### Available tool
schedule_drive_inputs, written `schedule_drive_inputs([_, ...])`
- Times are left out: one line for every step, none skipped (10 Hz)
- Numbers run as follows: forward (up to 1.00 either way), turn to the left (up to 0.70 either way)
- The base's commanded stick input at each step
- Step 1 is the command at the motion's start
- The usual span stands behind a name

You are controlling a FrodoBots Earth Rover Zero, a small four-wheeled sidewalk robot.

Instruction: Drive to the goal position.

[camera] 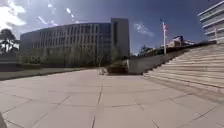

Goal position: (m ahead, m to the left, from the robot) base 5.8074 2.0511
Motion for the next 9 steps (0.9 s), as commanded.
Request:
schedule_drive_inputs([0.70,0.00])
schedule_drive_inputs([0.70,0.00])
schedule_drive_inputs([0.70,0.00])
schedule_drive_inputs([0.70,0.00])
schedule_drive_inputs([0.68,0.00])
schedule_drive_inputs([0.68,0.00])
schedule_drive_inputs([0.68,0.00])
schedule_drive_inputs([0.68,0.00])
schedule_drive_inputs([0.68,0.00])
